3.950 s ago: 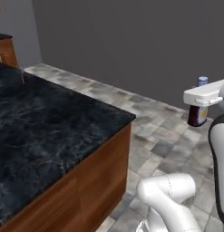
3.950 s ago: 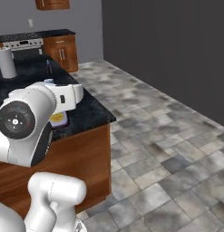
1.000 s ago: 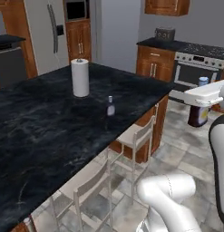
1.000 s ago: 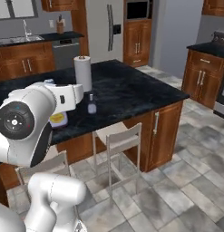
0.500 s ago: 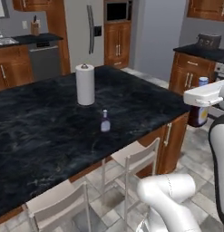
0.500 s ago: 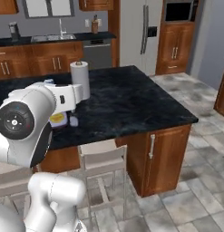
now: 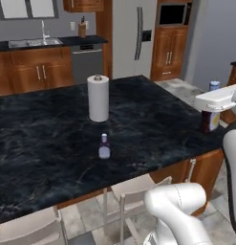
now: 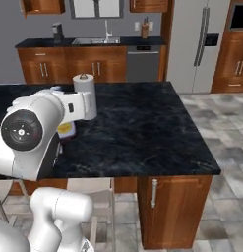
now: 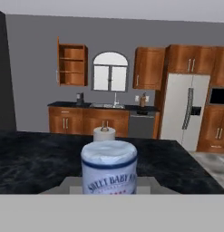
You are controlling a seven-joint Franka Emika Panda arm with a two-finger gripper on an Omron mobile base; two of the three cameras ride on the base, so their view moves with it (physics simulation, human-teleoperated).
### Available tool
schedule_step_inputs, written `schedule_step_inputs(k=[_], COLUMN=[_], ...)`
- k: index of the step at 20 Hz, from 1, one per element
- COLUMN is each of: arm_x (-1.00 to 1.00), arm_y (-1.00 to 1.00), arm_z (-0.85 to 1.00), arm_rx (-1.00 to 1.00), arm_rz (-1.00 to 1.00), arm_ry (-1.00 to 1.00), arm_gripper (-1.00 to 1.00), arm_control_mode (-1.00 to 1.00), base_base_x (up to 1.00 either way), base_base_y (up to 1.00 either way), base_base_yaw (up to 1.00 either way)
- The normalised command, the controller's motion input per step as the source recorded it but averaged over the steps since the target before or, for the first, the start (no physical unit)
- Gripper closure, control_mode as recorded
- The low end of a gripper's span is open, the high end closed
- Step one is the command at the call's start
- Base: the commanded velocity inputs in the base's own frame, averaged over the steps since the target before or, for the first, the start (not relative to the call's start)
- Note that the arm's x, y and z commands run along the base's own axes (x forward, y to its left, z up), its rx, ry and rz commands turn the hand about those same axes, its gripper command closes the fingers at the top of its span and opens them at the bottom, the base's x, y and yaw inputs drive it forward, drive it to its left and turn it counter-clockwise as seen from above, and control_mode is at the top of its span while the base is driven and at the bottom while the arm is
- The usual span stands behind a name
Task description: The dining table condiment station is running low on condiment bottle. Refill the condiment station by opening the cabinet and taking the condiment bottle from the cabinet and placing it on the dining table.
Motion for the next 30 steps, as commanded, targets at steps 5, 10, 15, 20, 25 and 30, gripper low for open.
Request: schedule_step_inputs(k=[5, 10, 15, 20, 25, 30], arm_x=[0.00, 0.00, 0.00, 0.19, 0.12, 0.29], arm_y=[0.00, 0.00, 0.00, 0.02, 0.00, 0.02], arm_z=[0.00, 0.00, 0.00, -0.03, -0.09, -0.48], arm_rx=[0.00, 0.00, 0.00, 0.00, 0.00, 0.00], arm_rz=[0.00, 0.00, 0.00, 0.00, 0.00, 0.17], arm_ry=[0.00, 0.00, 0.00, 0.00, 0.00, 0.00], arm_gripper=[1.00, 1.00, 1.00, 1.00, 1.00, 1.00], arm_control_mode=[1.00, 1.00, 1.00, -1.00, -1.00, -1.00], base_base_x=[0.82, 0.61, 0.49, 0.18, 0.00, 0.00], base_base_y=[0.00, 0.03, 0.09, 0.10, 0.00, 0.00], base_base_yaw=[0.39, 0.38, 0.36, 0.05, 0.00, 0.00])
